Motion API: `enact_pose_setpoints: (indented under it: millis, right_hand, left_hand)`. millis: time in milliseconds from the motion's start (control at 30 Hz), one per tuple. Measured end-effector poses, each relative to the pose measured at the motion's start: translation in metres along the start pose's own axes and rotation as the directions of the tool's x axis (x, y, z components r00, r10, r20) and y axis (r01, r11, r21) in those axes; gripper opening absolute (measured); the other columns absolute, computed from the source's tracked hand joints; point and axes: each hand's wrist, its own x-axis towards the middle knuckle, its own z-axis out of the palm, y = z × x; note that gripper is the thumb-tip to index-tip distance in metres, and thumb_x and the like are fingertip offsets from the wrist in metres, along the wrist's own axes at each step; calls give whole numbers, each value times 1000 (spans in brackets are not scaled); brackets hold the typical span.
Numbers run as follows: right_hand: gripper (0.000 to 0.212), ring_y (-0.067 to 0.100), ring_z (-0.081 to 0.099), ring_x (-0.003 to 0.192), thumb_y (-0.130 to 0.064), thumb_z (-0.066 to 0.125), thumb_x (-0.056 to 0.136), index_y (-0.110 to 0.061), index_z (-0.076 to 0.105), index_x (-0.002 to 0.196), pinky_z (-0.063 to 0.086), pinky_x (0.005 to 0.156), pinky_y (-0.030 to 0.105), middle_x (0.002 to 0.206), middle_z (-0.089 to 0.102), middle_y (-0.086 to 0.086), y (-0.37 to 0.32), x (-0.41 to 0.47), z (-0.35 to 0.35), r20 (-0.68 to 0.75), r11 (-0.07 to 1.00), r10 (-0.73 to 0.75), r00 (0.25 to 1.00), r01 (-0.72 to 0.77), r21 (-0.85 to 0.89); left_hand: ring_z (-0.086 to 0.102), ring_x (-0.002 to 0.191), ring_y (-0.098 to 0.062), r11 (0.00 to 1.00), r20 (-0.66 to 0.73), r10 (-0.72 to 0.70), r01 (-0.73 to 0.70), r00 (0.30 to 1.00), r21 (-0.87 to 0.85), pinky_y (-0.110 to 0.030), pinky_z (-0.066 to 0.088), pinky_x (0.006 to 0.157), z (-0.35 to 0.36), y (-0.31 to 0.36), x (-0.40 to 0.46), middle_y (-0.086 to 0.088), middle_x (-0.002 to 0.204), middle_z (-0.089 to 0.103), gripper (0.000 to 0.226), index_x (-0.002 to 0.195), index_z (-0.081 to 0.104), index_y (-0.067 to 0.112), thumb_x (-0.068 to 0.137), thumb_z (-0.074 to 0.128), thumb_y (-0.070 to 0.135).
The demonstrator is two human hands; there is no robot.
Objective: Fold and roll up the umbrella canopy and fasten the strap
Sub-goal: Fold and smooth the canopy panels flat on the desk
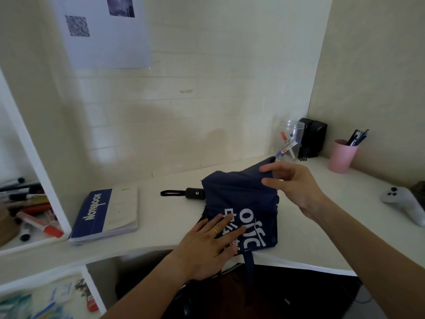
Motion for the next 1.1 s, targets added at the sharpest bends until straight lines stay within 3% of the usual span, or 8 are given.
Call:
enact_pose_setpoints:
  millis: [333,467,600,700,800,867,933,1100]
  right_hand:
    - [66,18,73,93,12,74,80,-37,60,123,64,76,36,112,71,11,47,-51,16,25,994,-25,999,27,-103]
    - [103,5,68,106,10,73,82,-46,22,151,59,78,26,132,56,-15,61,-60,11,127,978,-49,991,73,-194]
    - [123,0,70,88,-6,77,84,-44,-16,155,55,78,19,116,65,-16,71,-61,5,134,907,26,991,33,-420]
    - [112,2,67,106,-9,79,82,-44,3,157,54,94,27,126,62,-17,77,-59,3,123,904,11,992,43,-425]
    - [74,2,66,100,2,75,81,-48,51,131,51,84,21,111,70,-21,82,-57,-1,165,874,-47,985,120,-471]
    - [51,9,64,94,16,64,83,-26,71,110,51,79,18,99,73,-7,81,-59,-2,238,816,-141,961,249,-521]
    - [47,3,62,93,23,61,76,-16,73,99,46,78,9,97,71,-5,78,-61,-3,265,817,-212,941,320,-480]
    - [61,8,61,90,8,62,75,-49,53,96,51,78,24,98,61,-13,75,-65,-6,393,719,-241,887,435,-542]
  left_hand:
    - [-14,156,-10,1000,-62,-5,6,998,7,-40,-3,128,5,1,-1,13,171,-12,53,155,-7,56,105,10,59]
    - [-12,157,-10,1000,-105,-5,6,994,12,-40,-3,128,5,3,-1,11,172,-7,53,156,-6,55,106,10,59]
    - [-6,158,-16,999,-167,-16,25,986,49,-41,-3,128,9,4,-4,-2,172,1,53,158,-2,52,106,9,58]
    - [8,156,-21,995,-247,-28,52,969,91,-43,1,128,16,5,-6,-8,166,16,54,159,3,50,106,9,58]
    - [22,150,-16,996,-318,-67,81,946,30,-41,10,127,16,7,-8,-1,158,31,57,158,18,46,104,16,61]
    - [33,141,-8,983,-326,-136,87,935,-161,-36,21,124,16,7,-11,8,151,41,54,150,35,44,100,29,64]
    - [49,123,-2,884,-308,-256,92,916,-459,-30,39,111,8,6,-13,12,134,55,35,129,45,47,97,48,60]
    - [75,96,-14,119,-66,-582,4,811,-993,-27,54,83,-27,10,-14,-12,107,78,6,112,37,41,108,37,45]
